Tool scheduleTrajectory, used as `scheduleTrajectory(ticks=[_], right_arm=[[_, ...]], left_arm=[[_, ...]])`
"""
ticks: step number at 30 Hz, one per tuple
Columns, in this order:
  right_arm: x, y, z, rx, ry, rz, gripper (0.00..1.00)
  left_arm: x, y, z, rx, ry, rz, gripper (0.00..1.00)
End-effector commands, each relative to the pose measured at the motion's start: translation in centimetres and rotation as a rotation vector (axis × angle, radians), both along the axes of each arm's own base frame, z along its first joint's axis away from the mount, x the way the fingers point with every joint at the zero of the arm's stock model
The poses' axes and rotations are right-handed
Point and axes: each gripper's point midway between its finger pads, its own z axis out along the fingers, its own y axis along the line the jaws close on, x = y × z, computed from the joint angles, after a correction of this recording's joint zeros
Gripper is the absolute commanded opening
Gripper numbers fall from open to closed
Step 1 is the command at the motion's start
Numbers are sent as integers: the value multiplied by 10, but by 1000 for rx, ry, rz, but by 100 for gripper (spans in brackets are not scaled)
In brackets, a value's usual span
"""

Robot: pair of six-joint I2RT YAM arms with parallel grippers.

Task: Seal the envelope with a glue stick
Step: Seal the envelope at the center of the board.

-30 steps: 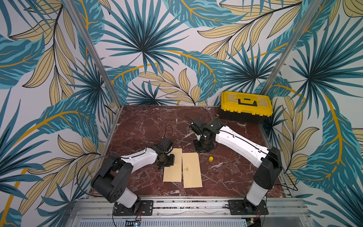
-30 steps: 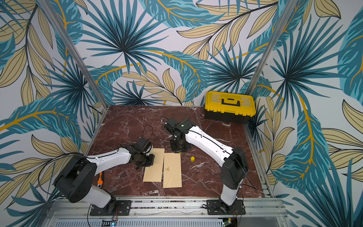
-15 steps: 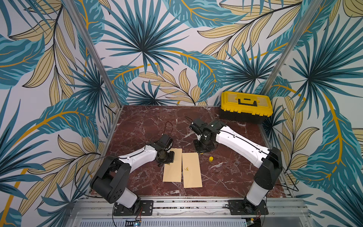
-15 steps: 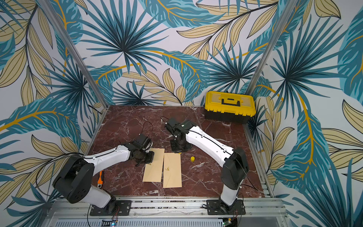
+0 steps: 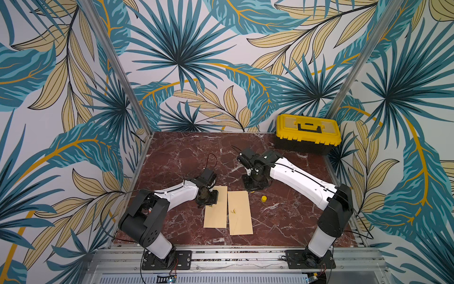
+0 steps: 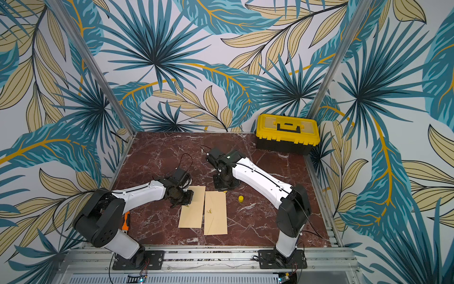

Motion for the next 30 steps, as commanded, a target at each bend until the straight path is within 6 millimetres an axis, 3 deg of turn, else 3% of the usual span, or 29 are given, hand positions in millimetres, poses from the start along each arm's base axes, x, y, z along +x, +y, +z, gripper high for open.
scheduleTrajectory(ticks=[1,7,10,16,24,26,30], right_arm=[[-4,-9,9,-15,-7,-18,0],[-4,-10,12,-16,-16,-16,0],[-4,-10,12,-20,-15,-14,0],[-5,-13,14,-27,-18,-12,0],[-6,-15,15,-28,-19,-14,0],[-6,-14,15,-27,-20,-13,0],[-6,-16,17,-28,-23,-16,0]], left_arm=[[4,1,-4,15,-6,-12,0],[15,0,22,18,-63,-15,0],[20,-1,25,15,-72,-17,0],[23,-4,8,19,-47,-19,0],[12,0,-11,29,-2,-14,0],[12,1,-4,29,-15,-13,0],[16,2,28,26,-63,-17,0]])
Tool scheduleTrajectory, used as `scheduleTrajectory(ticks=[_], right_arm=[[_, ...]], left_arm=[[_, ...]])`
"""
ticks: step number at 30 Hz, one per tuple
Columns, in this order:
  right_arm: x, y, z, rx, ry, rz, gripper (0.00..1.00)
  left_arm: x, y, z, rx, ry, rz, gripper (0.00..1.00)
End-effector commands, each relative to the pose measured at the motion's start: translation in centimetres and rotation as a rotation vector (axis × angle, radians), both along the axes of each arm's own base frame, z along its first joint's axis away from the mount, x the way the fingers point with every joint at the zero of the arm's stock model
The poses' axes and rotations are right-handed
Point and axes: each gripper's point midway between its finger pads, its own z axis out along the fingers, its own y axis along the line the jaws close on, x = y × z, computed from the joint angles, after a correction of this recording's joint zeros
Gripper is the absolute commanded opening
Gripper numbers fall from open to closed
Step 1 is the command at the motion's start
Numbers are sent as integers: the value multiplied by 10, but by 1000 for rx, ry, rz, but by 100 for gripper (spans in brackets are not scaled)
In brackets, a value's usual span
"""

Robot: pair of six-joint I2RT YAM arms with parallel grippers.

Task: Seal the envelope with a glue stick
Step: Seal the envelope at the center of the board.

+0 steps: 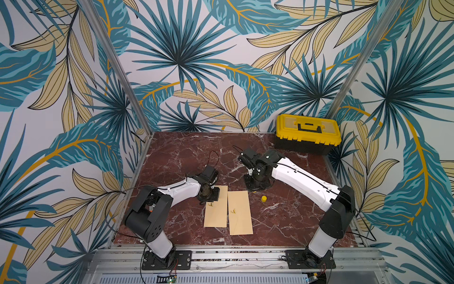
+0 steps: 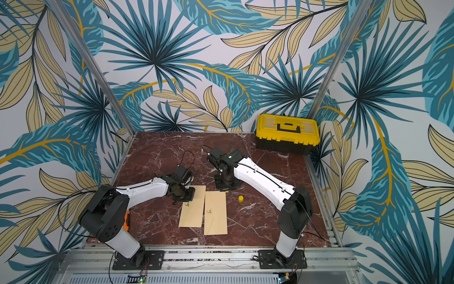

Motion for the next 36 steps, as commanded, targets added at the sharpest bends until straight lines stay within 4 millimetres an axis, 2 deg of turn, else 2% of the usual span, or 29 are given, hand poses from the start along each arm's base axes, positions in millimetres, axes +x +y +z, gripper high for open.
scheduleTrajectory(ticks=[1,3,5,12,20,23,31,36], right_arm=[[-3,-9,10,-14,-15,-14,0],[-4,-10,9,-13,-16,-16,0],[-4,-9,8,-12,-13,-14,0],[-5,-11,7,-15,-10,-18,0],[-5,-9,6,-12,-3,-17,0],[-5,-11,8,-13,-11,-16,0],[-6,-11,8,-12,-11,-19,0],[-7,-11,8,-13,-11,-22,0]], left_arm=[[1,3,29,-5,-50,-4,0],[-2,0,36,-28,-47,-9,0],[-9,-5,32,-35,-20,-25,0],[-34,-2,4,8,52,-37,0],[-41,11,-27,98,90,-49,0],[-39,10,-21,96,72,-50,0],[-36,12,18,74,6,-33,0],[-51,7,14,75,27,-38,0]])
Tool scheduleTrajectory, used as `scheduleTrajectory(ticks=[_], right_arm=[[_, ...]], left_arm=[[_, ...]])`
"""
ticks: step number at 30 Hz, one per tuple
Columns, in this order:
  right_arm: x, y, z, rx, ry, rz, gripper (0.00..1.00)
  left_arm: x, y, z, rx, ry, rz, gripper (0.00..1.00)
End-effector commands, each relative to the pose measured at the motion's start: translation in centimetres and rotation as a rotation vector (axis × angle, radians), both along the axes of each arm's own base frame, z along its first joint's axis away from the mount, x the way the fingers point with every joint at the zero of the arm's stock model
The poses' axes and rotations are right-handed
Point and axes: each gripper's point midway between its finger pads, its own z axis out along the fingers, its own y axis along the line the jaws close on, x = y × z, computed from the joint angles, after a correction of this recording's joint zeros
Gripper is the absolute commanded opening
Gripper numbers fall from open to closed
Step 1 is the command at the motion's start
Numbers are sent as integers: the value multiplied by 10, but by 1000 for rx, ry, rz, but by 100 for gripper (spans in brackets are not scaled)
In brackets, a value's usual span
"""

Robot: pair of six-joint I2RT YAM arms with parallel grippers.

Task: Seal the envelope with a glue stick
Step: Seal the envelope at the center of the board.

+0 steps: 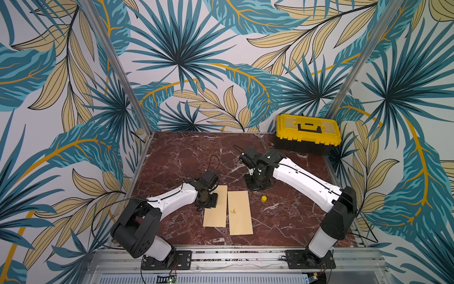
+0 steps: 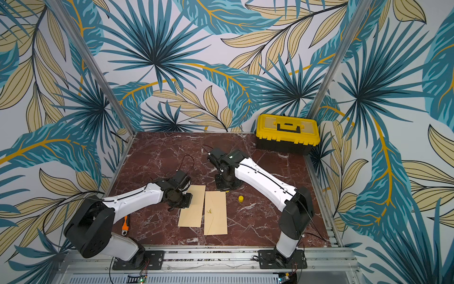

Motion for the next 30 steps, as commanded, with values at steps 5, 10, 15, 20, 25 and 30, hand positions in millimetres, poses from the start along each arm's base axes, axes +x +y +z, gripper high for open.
scheduleTrajectory(ticks=[5,10,15,20,25,30], right_arm=[[-7,-10,4,-17,3,-19,0],[-8,-10,3,-16,5,-18,0],[-7,-10,3,-15,4,-19,0],[-7,-10,4,-16,2,-19,0],[-7,-10,4,-15,3,-21,0],[-7,-10,5,-14,4,-20,0]], left_arm=[[-24,9,-26,46,59,21,0],[-29,10,-37,51,82,19,0],[-17,12,-13,71,13,16,0],[1,12,1,83,-47,13,0],[13,6,-7,75,-66,17,0],[14,5,-21,76,-56,24,0]])
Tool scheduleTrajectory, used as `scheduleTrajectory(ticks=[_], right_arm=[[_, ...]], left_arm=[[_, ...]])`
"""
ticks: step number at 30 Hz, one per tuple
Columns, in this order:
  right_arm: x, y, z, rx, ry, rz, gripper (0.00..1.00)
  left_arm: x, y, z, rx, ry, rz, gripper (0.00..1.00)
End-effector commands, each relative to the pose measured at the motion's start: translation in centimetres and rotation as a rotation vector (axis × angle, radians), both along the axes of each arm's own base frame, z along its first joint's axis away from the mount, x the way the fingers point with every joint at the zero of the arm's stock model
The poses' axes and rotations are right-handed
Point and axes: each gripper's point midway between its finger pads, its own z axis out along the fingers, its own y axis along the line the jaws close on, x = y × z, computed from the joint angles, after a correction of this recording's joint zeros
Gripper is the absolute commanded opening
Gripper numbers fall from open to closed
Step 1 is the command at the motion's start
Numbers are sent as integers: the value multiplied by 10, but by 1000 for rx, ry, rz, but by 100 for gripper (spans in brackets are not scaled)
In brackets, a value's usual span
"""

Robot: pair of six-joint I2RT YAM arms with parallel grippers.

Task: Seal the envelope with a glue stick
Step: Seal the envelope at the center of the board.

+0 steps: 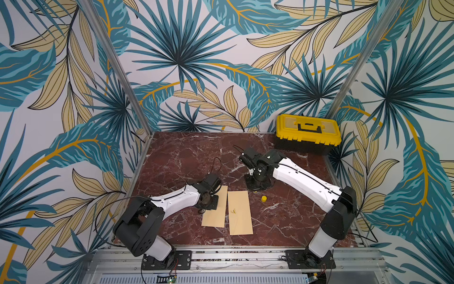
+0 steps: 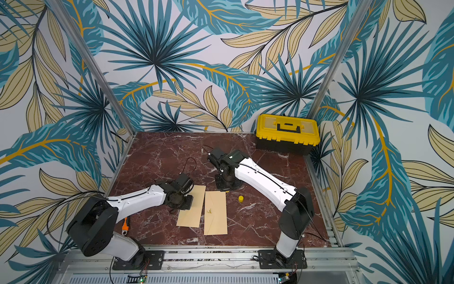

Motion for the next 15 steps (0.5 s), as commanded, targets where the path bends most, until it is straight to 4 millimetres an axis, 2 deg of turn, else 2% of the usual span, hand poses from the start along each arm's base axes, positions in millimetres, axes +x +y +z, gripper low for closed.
scheduleTrajectory(ticks=[1,4,7,11,15], right_arm=[[-7,-10,6,-13,1,-17,0],[-8,-10,6,-15,3,-17,0],[-7,-12,7,-17,-4,-19,0],[-4,-13,10,-18,-26,-17,0],[0,-8,17,34,-52,-18,0]], left_arm=[[7,0,-11,10,-14,4,0],[-1,4,-25,20,20,7,0],[-4,4,-25,12,23,10,0],[2,3,-8,5,-15,12,0],[15,-4,24,-32,-78,6,2]])
